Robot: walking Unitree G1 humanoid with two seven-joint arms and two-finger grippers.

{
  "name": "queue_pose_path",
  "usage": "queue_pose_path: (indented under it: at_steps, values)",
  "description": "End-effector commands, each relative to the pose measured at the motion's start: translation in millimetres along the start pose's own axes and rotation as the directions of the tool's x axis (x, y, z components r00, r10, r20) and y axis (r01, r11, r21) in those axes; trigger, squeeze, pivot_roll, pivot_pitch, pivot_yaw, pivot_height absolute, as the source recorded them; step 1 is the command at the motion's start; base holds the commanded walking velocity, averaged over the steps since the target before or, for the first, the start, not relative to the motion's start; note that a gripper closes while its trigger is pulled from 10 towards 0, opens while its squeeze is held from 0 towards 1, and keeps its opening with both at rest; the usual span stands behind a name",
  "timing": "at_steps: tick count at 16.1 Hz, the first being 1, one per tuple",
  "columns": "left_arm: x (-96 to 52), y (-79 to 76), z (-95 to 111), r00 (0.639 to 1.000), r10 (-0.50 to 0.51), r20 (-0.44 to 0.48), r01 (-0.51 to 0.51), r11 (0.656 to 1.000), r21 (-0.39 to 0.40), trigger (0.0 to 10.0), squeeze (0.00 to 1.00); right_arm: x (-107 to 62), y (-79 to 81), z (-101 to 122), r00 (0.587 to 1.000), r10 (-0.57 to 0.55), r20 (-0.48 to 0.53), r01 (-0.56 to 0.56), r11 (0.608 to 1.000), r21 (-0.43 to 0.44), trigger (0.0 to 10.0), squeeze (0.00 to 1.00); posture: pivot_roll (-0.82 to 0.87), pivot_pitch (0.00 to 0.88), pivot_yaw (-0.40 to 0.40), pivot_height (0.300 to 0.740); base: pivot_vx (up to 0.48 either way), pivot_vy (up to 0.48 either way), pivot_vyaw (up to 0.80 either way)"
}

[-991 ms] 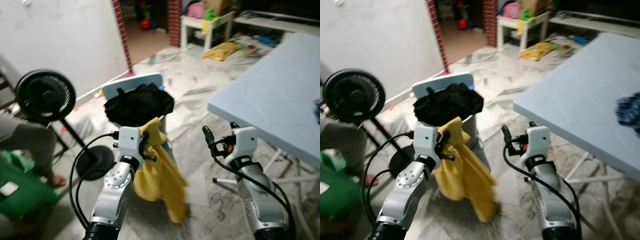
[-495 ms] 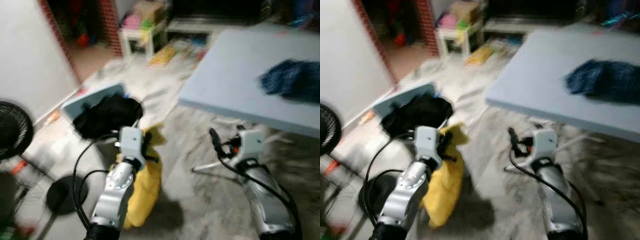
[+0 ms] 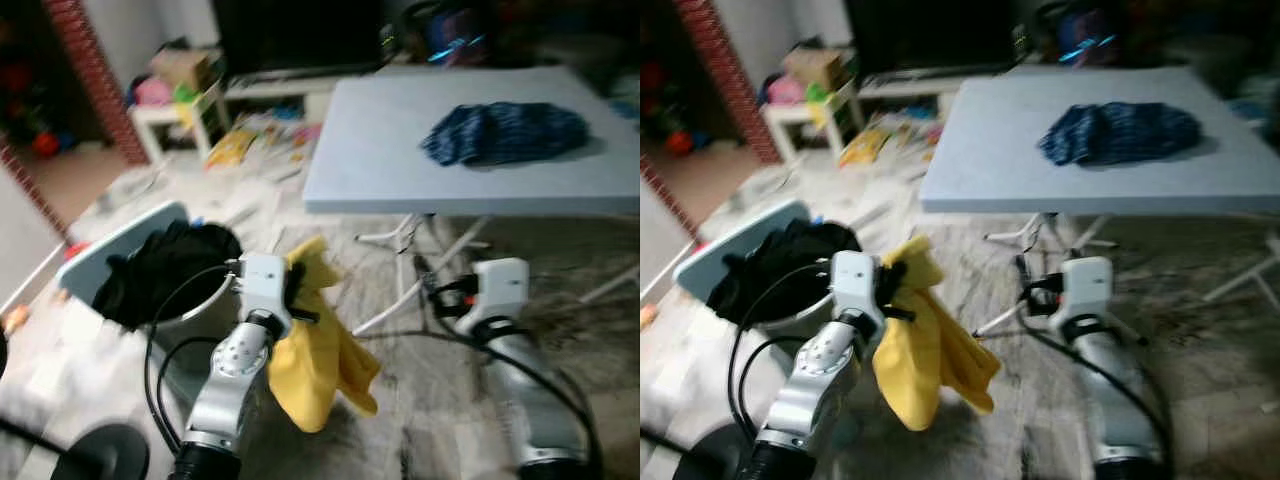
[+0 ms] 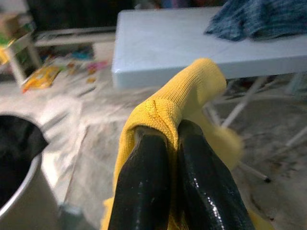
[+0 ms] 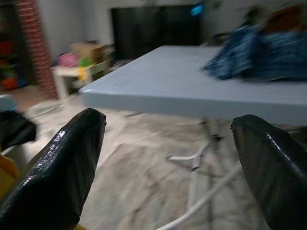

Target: Hang hanger

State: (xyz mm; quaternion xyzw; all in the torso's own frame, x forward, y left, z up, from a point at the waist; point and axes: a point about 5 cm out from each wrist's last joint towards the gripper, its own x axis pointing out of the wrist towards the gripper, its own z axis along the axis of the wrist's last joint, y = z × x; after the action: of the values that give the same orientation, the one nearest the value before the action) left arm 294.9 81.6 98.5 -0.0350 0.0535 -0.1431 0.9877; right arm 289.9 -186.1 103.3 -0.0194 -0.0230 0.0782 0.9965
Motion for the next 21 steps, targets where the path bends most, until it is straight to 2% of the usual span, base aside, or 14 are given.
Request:
queue_pose_path:
  at_steps: [1,3,11,15,18,21]
  values:
    - [-0.5,7.3,5.8,0.999,0.029,0.030,-0.029,1.000,-0.008,10.0,0.00,4.7,10.9,2.9,0.999,0.033,0.015,-0.033,0.999,0.019,10.0,0.00,-0.18,0.000,0.107,0.740,0.000,0.000,-0.80]
    - [-0.2,7.3,5.4,0.999,0.030,0.030,-0.030,0.999,-0.013,10.0,0.00,4.4,10.4,3.2,0.999,0.034,0.015,-0.034,0.999,0.018,10.0,0.00,-0.18,0.000,0.106,0.740,0.000,0.000,-0.40]
    - [1.0,8.8,4.6,0.999,0.042,0.025,-0.041,0.999,-0.019,10.0,0.00,5.6,11.5,3.3,0.999,0.052,0.004,-0.052,0.998,0.042,10.0,0.00,-0.19,0.000,0.099,0.740,0.000,0.415,0.00]
    - [-2.2,6.1,10.2,0.997,-0.022,0.077,0.027,0.998,-0.056,10.0,0.00,4.8,15.1,1.1,0.998,0.057,-0.008,-0.057,0.998,0.017,10.0,0.00,-0.19,0.000,0.101,0.740,0.000,0.000,0.00]
    - [-2.5,7.3,10.7,0.996,-0.028,0.085,0.034,0.997,-0.066,10.0,0.00,4.3,18.6,1.9,0.997,0.075,-0.006,-0.075,0.997,0.028,10.0,0.00,-0.19,0.000,0.103,0.740,0.000,0.000,0.00]
    - [-3.2,6.5,11.9,0.994,-0.048,0.098,0.055,0.996,-0.071,10.0,0.00,4.7,17.7,3.1,0.997,0.074,-0.002,-0.074,0.997,0.035,10.0,0.00,-0.19,0.000,0.103,0.740,0.309,0.000,0.00]
